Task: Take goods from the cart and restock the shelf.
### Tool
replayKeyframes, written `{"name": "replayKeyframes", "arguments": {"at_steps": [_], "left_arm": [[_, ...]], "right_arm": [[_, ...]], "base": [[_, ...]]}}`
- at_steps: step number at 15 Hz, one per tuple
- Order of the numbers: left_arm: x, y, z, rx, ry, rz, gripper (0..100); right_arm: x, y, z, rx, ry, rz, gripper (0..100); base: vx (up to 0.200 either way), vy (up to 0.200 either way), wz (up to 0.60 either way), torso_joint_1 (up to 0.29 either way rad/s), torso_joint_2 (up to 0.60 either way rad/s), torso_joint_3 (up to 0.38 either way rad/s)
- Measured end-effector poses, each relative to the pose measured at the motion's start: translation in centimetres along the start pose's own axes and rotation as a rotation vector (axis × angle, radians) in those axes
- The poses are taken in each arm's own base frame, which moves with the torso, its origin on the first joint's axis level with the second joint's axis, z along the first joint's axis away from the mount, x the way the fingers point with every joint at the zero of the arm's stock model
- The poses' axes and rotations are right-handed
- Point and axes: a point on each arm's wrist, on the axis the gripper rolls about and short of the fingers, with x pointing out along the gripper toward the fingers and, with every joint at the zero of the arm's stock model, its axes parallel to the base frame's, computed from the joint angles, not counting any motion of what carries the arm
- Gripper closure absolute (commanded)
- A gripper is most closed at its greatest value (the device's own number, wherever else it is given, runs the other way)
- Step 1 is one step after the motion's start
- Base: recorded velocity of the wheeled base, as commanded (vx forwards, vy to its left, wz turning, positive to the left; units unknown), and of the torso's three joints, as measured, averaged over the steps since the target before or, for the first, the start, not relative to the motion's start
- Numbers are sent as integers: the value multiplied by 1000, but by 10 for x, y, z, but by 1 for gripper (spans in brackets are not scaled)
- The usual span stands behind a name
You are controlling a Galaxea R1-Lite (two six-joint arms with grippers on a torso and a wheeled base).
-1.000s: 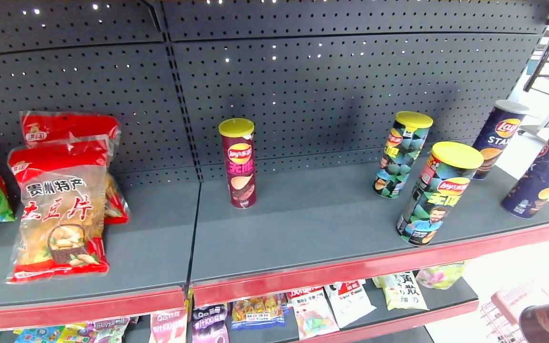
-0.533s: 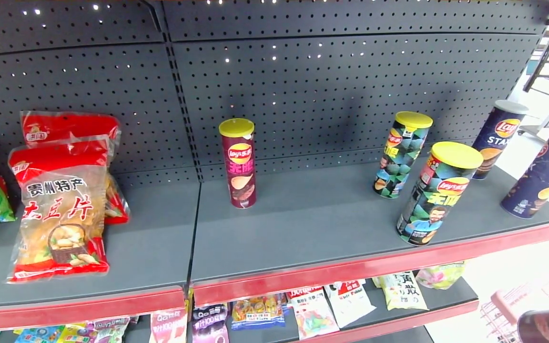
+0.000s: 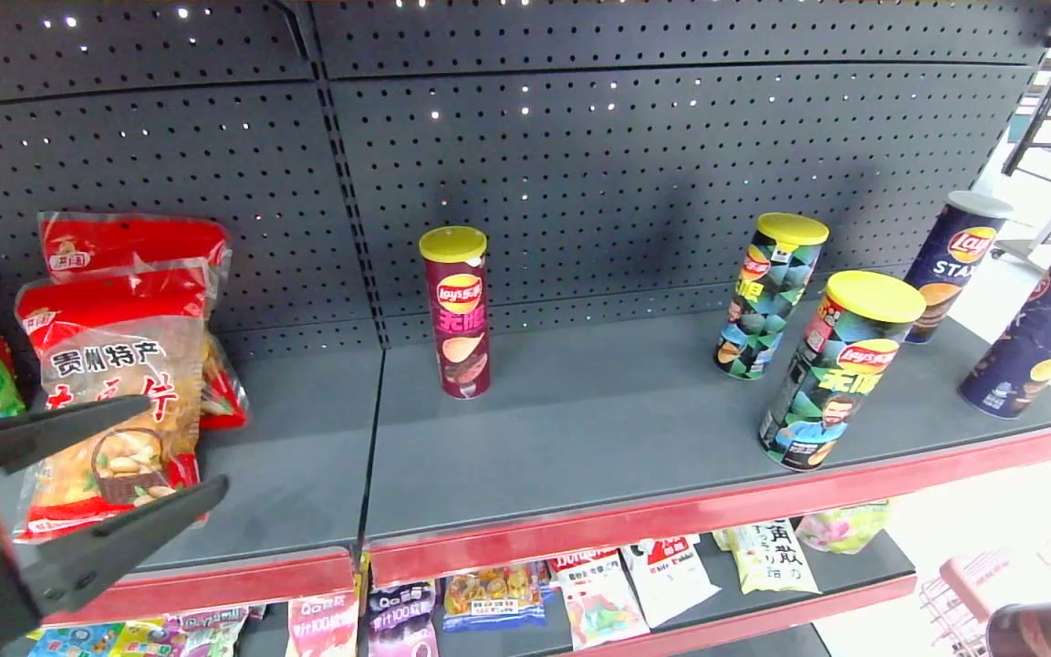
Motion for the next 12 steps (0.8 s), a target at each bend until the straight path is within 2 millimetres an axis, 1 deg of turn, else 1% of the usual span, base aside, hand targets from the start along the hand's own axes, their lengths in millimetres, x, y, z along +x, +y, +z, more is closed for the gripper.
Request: {"name": "replayKeyframes", "arguments": {"at_steps": [2,4,7,9,12], "left_arm": [[43,20,2,30,22,-73,0],[83,35,5,51,31,-138,0],[143,46,16,77,22,-227,0],[171,47,15,71,-3,-260,0],[192,49,4,45,28,-272,0]], "right_arm": [[1,0,-2,2,7,2,100],[1,1,-3,8,12,1,100],[1,1,-5,13,16,-7,100],[1,2,-12,13,23,-15,100],[-1,3,-18,15,20,-24,100]], "base": [[0,0,0,0,0,0],[0,0,0,0,0,0],[0,0,0,0,0,0],[0,0,0,0,0,0],[0,0,0,0,0,0]]}}
